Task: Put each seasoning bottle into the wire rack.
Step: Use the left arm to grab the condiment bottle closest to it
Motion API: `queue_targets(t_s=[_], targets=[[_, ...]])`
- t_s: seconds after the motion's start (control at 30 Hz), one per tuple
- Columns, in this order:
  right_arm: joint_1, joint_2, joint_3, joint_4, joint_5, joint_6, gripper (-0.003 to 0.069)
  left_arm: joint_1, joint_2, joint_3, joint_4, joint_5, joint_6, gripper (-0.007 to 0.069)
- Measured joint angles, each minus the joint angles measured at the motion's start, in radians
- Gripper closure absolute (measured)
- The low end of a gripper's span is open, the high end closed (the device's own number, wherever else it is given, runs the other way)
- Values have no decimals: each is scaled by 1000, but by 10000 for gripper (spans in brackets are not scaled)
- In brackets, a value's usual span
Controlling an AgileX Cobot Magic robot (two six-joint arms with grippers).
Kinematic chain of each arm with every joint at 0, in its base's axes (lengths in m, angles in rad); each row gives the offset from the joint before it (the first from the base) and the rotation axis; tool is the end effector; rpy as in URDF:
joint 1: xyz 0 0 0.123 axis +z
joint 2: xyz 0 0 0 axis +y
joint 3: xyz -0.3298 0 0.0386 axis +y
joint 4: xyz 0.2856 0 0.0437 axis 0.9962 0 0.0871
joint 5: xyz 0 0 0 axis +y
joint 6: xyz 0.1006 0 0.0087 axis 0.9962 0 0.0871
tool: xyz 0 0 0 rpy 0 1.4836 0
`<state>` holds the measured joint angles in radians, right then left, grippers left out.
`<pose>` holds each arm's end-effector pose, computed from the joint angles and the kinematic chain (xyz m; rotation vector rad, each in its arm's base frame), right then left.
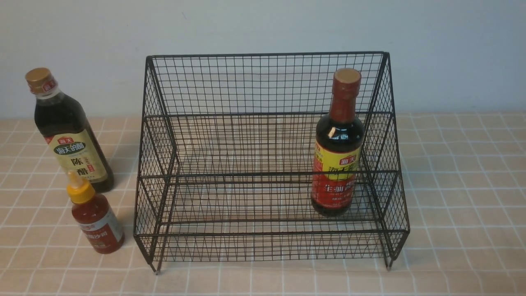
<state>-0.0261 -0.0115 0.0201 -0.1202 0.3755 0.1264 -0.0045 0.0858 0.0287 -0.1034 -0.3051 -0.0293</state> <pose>0.0521 -0.0058 0.1697 0.0683 1.8640 -0.0490 0.0606 0.0028 0.2279 -0.1064 1.2909 -0.0933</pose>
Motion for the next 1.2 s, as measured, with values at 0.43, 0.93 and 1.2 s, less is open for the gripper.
queue_targets(t_s=[0.43, 0.93, 1.2], targets=[[0, 0, 0, 0, 0, 0, 673, 0, 650, -84, 118, -272, -43, 229], [0, 0, 0, 0, 0, 0, 673, 0, 1325, -222, 163, -768, -118, 124], [0, 0, 0, 0, 0, 0, 673, 0, 1470, -233, 95, -825, -118, 125]])
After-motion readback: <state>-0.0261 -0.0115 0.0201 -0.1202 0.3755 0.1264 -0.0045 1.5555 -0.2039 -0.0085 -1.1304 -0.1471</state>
